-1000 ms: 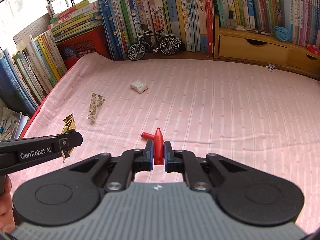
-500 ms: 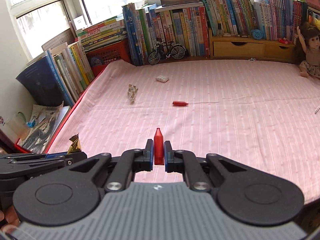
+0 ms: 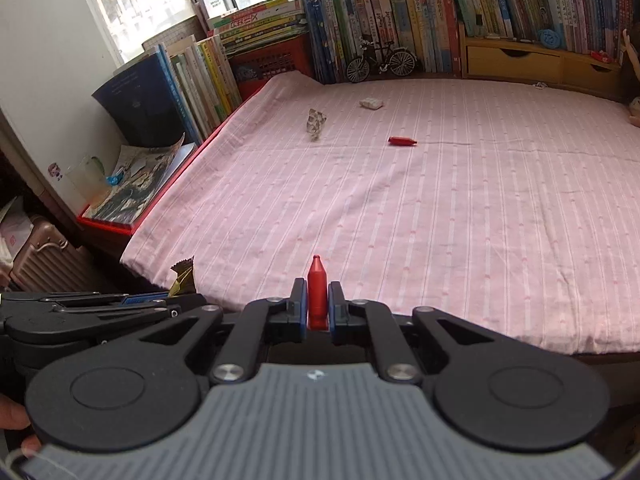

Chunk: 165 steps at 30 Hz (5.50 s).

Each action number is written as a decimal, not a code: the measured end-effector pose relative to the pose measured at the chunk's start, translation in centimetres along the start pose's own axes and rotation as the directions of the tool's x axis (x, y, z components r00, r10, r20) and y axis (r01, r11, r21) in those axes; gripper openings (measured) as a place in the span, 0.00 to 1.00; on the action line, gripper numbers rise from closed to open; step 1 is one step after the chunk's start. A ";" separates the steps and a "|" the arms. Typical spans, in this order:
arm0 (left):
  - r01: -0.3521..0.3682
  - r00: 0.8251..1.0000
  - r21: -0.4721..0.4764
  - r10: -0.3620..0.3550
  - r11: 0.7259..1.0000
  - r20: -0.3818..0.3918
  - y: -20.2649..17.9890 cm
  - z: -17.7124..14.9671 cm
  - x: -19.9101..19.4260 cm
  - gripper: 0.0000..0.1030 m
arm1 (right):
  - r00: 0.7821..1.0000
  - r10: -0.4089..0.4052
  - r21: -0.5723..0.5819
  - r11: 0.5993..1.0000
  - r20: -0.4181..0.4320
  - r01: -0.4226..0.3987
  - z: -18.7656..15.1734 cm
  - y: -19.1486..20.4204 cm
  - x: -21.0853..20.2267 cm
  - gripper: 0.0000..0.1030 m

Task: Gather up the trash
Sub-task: 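Carry the gold wrapper and red stick down over the trash bin, then open both grippers to drop the wrapper and stick into the bin, then move both tools back over the bed toward the clear wrapper and red stick, then grasp the clear-silver wrapper with the left gripper while the right gripper grasps the red stick, then carry the clear wrapper and red stick down over the trash bin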

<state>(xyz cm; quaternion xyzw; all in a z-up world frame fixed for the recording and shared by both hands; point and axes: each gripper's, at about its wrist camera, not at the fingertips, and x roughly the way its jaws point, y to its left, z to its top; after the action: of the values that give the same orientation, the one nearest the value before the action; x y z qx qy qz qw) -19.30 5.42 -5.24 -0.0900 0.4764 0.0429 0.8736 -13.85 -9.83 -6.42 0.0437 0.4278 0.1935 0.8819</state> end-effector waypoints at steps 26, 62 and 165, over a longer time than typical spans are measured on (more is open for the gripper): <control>-0.010 0.946 0.063 0.030 0.998 -0.324 0.9 -11.9 9.4 0.20 | 0.959 0.036 0.116 0.993 -0.281 -0.004 -13.4 -1.6 5.0 0.14; 0.107 0.895 0.217 0.001 0.970 -0.447 1.0 -13.9 16.3 0.69 | 0.930 -0.150 0.235 0.943 -0.335 0.237 -16.1 -0.8 9.5 0.49; 0.234 0.971 0.295 -0.210 0.926 -0.113 -2.5 -1.7 4.3 0.10 | 0.972 -0.233 0.320 0.923 0.022 0.214 -5.8 -8.7 -1.2 0.48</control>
<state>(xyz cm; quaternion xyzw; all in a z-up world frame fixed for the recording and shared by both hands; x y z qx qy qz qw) -17.99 2.58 -9.42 -0.0086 0.4985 -0.1343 0.8564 -16.33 -18.80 -11.27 0.1408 0.4289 0.0194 0.8921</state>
